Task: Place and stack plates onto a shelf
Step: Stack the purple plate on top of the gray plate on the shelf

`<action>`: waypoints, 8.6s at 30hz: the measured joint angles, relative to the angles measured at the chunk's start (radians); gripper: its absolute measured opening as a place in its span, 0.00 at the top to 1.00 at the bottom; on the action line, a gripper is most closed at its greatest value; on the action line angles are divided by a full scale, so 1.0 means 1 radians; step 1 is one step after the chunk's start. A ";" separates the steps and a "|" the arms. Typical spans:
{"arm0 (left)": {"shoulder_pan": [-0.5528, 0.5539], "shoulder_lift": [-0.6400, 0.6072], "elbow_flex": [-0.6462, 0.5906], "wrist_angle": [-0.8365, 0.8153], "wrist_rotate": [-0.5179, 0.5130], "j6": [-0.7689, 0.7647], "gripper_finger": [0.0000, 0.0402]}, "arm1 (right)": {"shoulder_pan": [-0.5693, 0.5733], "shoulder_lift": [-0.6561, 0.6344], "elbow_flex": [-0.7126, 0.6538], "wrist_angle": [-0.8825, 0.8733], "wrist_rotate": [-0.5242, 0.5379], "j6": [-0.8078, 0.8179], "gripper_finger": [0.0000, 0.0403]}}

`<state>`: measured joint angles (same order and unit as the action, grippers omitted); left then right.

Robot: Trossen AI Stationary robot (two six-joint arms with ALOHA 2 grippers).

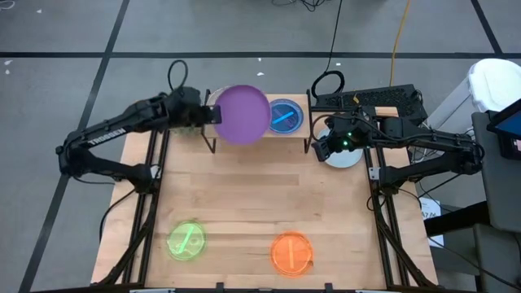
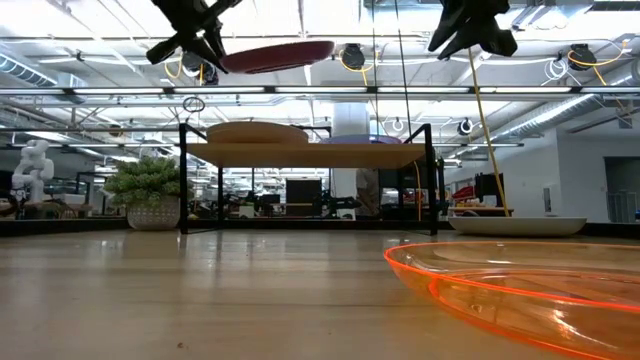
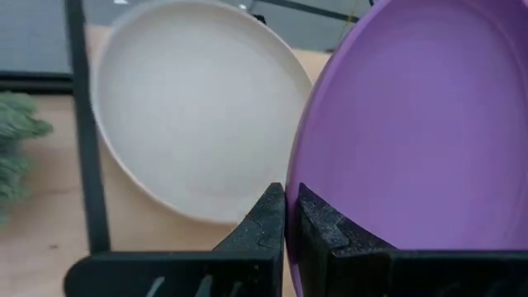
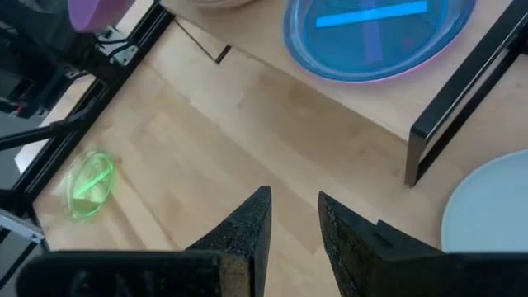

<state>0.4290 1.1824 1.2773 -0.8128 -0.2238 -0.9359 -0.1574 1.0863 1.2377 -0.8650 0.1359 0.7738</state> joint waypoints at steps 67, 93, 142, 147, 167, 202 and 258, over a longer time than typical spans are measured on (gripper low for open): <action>0.373 0.202 0.002 -0.064 0.224 0.077 0.70 | -0.013 0.000 0.000 0.091 0.151 -0.207 0.78; 0.371 0.175 0.000 -0.119 0.200 0.246 0.98 | -0.013 0.001 0.000 0.090 0.147 -0.130 0.78; -0.136 -0.018 0.002 0.004 0.060 0.287 0.63 | -0.106 -0.020 -0.175 -0.185 -0.110 0.115 0.78; -0.221 -0.018 0.002 -0.004 0.055 0.275 0.63 | -0.100 -0.029 -0.251 -0.111 -0.262 0.168 0.78; 0.222 -0.006 0.002 0.063 0.201 0.755 0.89 | 0.094 -0.105 -0.381 0.138 -0.369 0.425 0.78; 0.543 0.145 -0.046 -0.014 0.444 0.715 0.99 | 0.132 -0.183 -0.381 0.143 -0.347 0.525 0.78; 0.497 0.062 -0.193 0.127 0.521 0.770 0.99 | 0.117 -0.183 -0.381 0.143 -0.346 0.524 0.78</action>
<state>0.9260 1.2446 1.0843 -0.6853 0.2974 -0.1659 -0.0402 0.9031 0.8562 -0.7223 -0.2105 1.2980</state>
